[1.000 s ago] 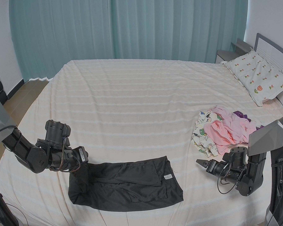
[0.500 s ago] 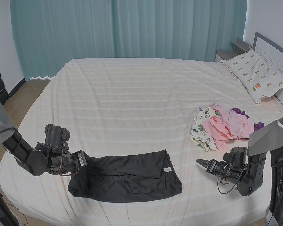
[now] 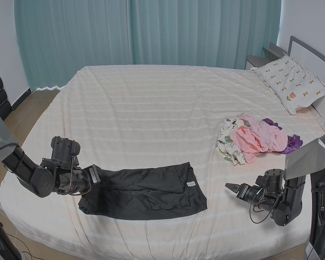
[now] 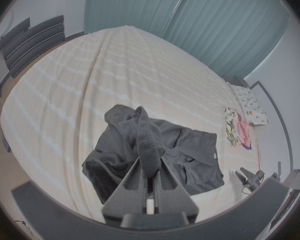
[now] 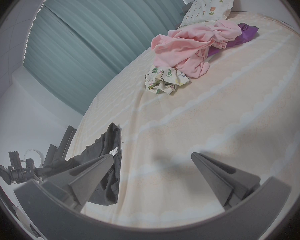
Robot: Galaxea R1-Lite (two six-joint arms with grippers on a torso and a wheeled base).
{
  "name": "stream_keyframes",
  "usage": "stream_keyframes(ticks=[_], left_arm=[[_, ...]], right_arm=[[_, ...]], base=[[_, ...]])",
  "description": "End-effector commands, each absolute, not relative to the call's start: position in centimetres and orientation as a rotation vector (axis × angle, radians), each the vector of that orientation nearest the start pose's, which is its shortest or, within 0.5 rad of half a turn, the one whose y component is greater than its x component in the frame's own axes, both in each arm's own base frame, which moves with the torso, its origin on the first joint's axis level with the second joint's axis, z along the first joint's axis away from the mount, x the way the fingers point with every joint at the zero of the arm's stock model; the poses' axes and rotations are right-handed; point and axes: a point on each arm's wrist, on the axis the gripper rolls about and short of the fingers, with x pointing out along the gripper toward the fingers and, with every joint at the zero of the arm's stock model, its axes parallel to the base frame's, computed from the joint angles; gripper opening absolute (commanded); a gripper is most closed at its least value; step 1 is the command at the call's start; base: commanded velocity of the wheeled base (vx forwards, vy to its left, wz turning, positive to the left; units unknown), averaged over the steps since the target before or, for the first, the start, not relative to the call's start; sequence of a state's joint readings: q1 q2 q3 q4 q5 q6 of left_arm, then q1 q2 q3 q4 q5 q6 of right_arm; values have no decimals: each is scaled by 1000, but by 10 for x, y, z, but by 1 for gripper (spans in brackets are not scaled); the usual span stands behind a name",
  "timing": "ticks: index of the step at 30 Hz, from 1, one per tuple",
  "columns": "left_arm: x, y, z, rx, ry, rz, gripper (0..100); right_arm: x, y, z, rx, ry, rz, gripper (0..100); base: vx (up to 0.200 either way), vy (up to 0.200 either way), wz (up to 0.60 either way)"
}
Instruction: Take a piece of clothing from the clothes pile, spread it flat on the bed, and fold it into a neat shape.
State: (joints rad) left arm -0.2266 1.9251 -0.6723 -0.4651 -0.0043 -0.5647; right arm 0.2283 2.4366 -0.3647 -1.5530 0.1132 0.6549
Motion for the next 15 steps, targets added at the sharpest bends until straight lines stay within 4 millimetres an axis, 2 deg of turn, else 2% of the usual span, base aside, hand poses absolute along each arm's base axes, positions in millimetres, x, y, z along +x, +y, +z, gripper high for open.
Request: stream_keyframes(ticks=[1,9,15], left_arm=[[307,-72,72,-446,787,10,0],[306,-99,69,-445,803,-38,0],[309,-107,67,-438,805,-49,0]], right_arm=[[292,70,-46,604,607,153,100],[292,70,-46,604,607,153,100],[292,71,-46,604,607,154,100]], base=[[0,-200,0],[0,-200,0],[0,-200,0]])
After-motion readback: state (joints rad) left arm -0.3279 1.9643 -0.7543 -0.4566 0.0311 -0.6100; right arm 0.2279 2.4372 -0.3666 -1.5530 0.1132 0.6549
